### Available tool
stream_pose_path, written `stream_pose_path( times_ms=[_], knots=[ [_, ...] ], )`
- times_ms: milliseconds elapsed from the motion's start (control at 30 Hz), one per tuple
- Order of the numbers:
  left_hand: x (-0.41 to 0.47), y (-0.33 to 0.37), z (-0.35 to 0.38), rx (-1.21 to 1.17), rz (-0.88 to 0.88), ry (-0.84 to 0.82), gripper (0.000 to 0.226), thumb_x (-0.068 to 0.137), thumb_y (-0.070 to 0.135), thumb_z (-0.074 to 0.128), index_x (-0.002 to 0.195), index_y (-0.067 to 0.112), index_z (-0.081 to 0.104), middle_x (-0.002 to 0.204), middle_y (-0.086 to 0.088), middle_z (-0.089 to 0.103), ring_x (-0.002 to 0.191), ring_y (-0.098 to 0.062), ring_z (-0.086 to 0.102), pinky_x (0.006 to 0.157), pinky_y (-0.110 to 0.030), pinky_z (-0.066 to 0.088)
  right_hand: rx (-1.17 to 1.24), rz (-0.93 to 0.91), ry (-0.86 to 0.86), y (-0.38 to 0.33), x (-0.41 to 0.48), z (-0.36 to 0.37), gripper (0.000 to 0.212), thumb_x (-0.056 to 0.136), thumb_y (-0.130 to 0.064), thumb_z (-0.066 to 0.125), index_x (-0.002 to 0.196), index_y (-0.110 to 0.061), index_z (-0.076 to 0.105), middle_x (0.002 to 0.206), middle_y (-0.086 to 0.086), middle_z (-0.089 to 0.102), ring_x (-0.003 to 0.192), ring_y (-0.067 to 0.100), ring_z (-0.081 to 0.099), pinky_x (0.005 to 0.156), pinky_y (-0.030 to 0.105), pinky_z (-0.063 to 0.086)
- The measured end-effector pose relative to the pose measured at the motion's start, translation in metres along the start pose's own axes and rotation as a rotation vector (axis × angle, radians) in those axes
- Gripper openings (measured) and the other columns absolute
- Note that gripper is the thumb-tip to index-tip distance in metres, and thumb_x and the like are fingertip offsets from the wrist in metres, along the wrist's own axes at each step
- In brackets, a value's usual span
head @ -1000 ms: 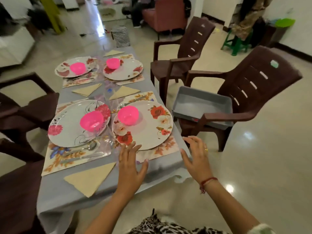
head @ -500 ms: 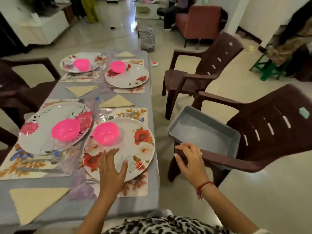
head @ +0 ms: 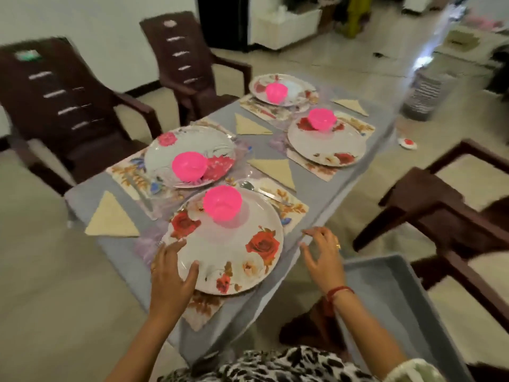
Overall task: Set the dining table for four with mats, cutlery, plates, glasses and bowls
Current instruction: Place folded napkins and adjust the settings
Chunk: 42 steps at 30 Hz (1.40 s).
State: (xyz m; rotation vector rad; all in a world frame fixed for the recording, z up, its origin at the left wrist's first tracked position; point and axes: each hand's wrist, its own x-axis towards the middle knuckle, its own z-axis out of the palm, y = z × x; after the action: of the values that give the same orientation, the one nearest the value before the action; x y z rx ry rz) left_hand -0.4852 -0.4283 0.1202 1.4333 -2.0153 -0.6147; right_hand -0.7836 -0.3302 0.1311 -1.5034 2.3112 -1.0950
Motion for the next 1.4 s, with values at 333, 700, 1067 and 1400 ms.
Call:
stream_pose_path(
  times_ms=[333, 700, 1067, 1400],
  knots=[
    [-0.039, 0.007, -0.001, 0.145, -0.271, 0.25, 0.06, 0.078, 0.049, 0.044, 0.122, 0.009, 0.053, 0.122, -0.012, 0.055, 0.124, -0.029, 0.035, 0.105, -0.039, 0.022, 0.053, -0.118, -0.236, 0.028, 0.107, 0.039, 0.026, 0.091, -0.017, 0.059, 0.115, -0.008, 0.059, 0.116, 0.013, 0.049, 0.109, 0.027, 0.046, 0.094, 0.035, 0.038],
    [-0.017, -0.006, 0.023, 0.166, -0.364, 0.212, 0.059, 0.077, 0.047, 0.045, 0.121, 0.008, 0.052, 0.117, -0.011, 0.052, 0.116, -0.03, 0.041, 0.101, -0.037, 0.025, -0.003, -0.058, -0.278, 0.047, 0.16, 0.065, 0.024, 0.091, -0.016, 0.057, 0.114, -0.009, 0.059, 0.118, 0.013, 0.051, 0.108, 0.026, 0.049, 0.086, 0.024, 0.035],
    [0.025, 0.001, 0.053, 0.201, -0.546, 0.229, 0.048, 0.084, 0.026, 0.063, 0.126, 0.006, 0.05, 0.124, -0.018, 0.05, 0.119, -0.034, 0.04, 0.1, -0.044, 0.03, -0.192, -0.069, -0.57, 0.049, 0.223, 0.092, 0.022, 0.088, -0.029, 0.062, 0.093, -0.009, 0.069, 0.09, 0.011, 0.068, 0.08, 0.025, 0.06, 0.072, 0.033, 0.05],
    [0.028, -0.002, 0.062, 0.229, -0.843, 0.356, 0.044, 0.088, 0.014, 0.06, 0.129, 0.007, 0.047, 0.129, -0.016, 0.046, 0.119, -0.034, 0.042, 0.097, -0.04, 0.035, -0.263, -0.261, -0.63, 0.057, 0.232, 0.098, 0.02, 0.092, -0.027, 0.056, 0.084, -0.01, 0.064, 0.082, 0.008, 0.062, 0.068, 0.02, 0.052, 0.059, 0.026, 0.036]
  ],
)
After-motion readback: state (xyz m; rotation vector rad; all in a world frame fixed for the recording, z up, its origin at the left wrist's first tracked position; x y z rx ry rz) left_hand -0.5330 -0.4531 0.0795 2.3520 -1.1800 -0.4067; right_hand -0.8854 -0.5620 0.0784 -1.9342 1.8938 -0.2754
